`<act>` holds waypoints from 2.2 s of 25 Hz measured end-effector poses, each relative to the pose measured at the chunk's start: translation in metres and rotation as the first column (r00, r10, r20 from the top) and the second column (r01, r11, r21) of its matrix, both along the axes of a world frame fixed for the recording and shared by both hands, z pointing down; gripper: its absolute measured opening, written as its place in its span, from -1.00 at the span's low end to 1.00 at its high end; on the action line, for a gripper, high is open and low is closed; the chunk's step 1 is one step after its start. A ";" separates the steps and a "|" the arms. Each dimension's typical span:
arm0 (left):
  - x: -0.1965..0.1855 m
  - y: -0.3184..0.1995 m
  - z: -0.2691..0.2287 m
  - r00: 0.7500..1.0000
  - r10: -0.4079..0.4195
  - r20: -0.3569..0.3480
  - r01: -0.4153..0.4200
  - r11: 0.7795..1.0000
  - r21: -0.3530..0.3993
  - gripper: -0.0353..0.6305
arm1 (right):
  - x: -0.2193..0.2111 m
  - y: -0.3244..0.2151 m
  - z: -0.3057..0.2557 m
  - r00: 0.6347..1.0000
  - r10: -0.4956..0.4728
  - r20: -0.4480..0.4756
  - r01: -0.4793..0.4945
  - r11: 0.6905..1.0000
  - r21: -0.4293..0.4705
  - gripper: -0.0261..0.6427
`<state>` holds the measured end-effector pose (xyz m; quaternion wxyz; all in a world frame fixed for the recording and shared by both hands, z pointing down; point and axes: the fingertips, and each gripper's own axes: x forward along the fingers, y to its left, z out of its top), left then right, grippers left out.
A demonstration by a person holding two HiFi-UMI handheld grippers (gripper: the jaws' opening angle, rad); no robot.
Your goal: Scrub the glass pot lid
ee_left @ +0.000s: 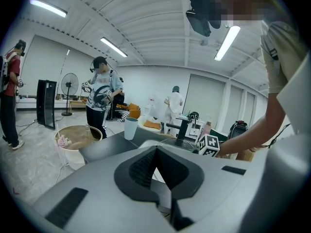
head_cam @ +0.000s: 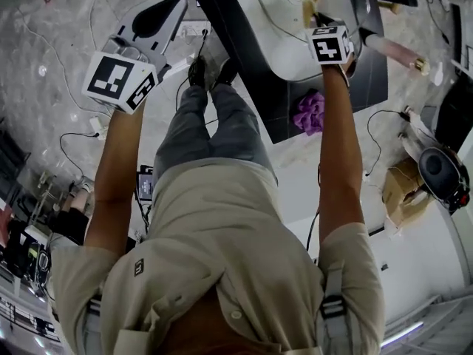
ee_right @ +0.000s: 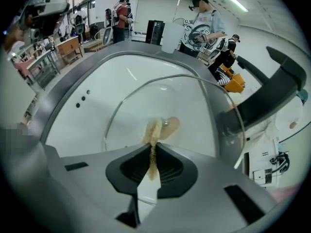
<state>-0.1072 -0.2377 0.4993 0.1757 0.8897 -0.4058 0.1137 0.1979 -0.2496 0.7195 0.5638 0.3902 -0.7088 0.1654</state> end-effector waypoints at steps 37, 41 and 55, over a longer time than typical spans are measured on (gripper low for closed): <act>-0.025 0.066 -0.264 0.978 0.187 0.097 -0.209 0.916 0.341 -0.88 | 0.013 0.108 -0.499 0.790 0.046 0.612 -0.507 0.610 0.609 -0.81; -0.008 0.087 -0.286 0.970 0.215 0.110 -0.241 0.898 0.367 -0.88 | 0.022 0.144 -0.524 0.771 0.025 0.636 -0.531 0.575 0.622 -0.81; 0.013 0.127 -0.315 0.957 0.272 0.105 -0.291 0.862 0.415 -0.88 | 0.018 0.212 -0.545 0.777 0.019 0.629 -0.528 0.563 0.635 -0.82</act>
